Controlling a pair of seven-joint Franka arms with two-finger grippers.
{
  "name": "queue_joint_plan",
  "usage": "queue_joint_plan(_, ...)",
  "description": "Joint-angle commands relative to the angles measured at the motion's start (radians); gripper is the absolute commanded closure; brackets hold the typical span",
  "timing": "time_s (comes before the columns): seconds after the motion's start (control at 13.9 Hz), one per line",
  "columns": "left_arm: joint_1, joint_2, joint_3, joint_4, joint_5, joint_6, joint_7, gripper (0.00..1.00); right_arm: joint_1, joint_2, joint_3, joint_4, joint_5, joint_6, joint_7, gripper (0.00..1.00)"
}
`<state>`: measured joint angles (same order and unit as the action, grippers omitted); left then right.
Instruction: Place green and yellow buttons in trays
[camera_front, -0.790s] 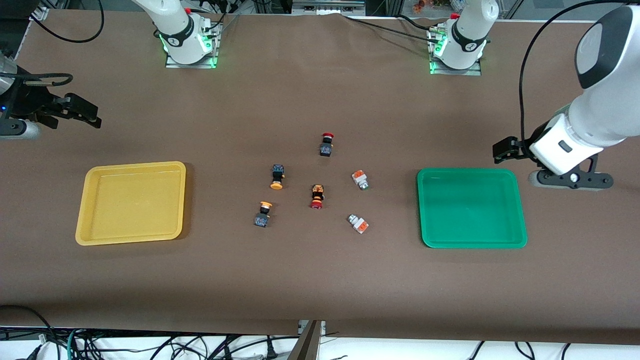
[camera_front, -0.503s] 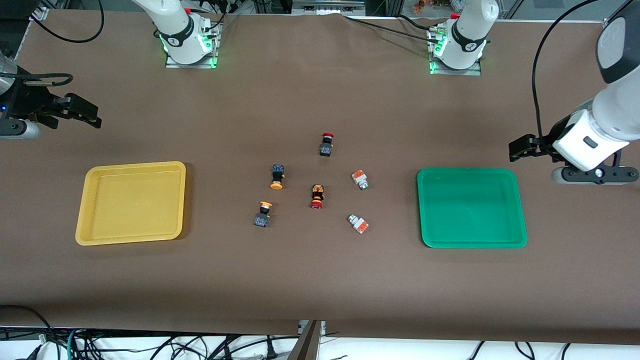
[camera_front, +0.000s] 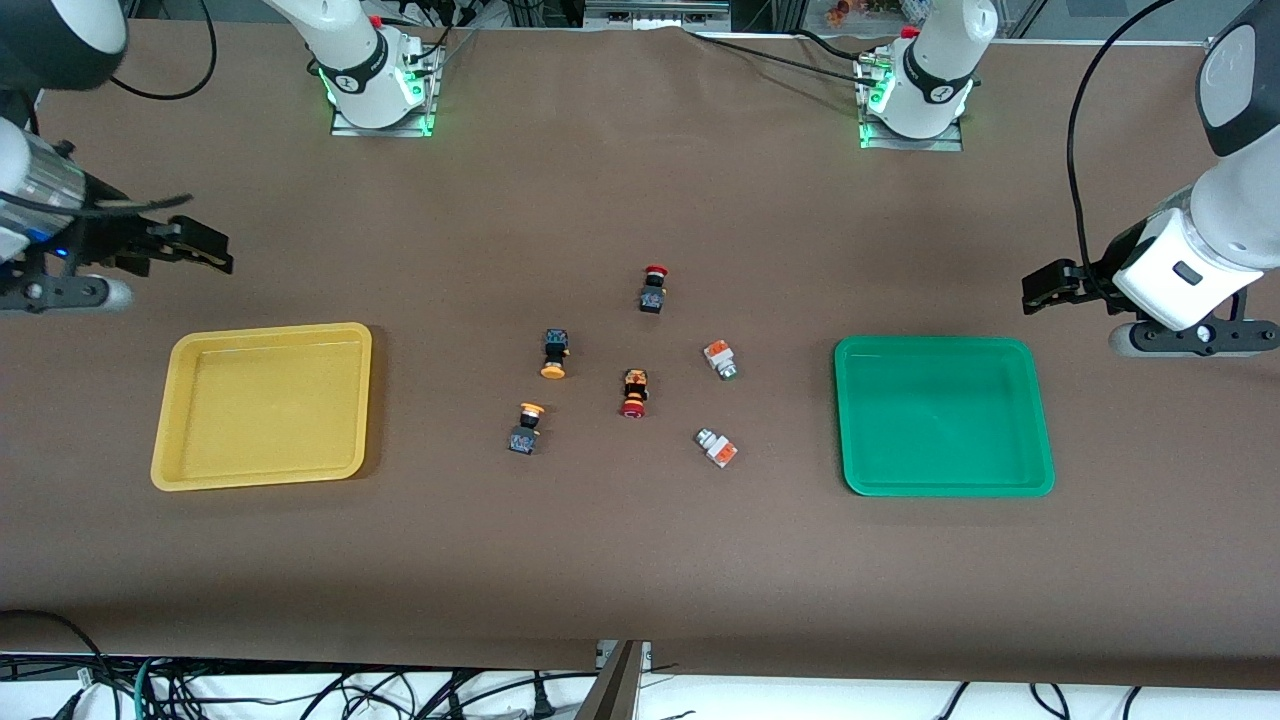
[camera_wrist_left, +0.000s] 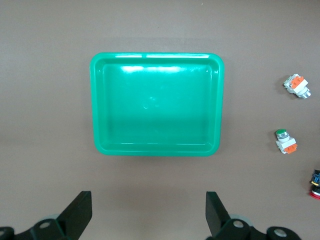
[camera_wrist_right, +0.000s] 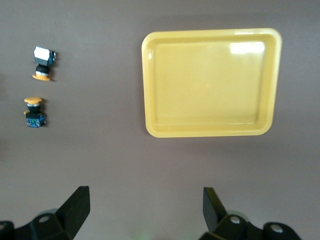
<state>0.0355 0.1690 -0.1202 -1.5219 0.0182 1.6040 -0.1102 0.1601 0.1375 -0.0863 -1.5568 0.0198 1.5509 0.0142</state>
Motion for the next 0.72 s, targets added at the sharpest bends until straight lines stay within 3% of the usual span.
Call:
queue_joint_plan(0.0, 0.001, -0.020, 0.001, 0.014, 0.002, 0.030, 0.014, 0.00, 0.030, 0.065, 0.002, 0.011, -0.008, 0.007, 0.001, 0.00)
queue_joint_plan(0.14, 0.010, -0.008, -0.001, 0.025, 0.012, 0.028, 0.017, 0.00, 0.074, 0.187, 0.003, 0.009, 0.015, 0.154, 0.036, 0.00)
queue_joint_plan(0.65, 0.018, 0.021, 0.001, 0.029, 0.012, 0.024, 0.013, 0.00, 0.320, 0.464, 0.003, 0.021, 0.022, 0.633, 0.616, 0.00)
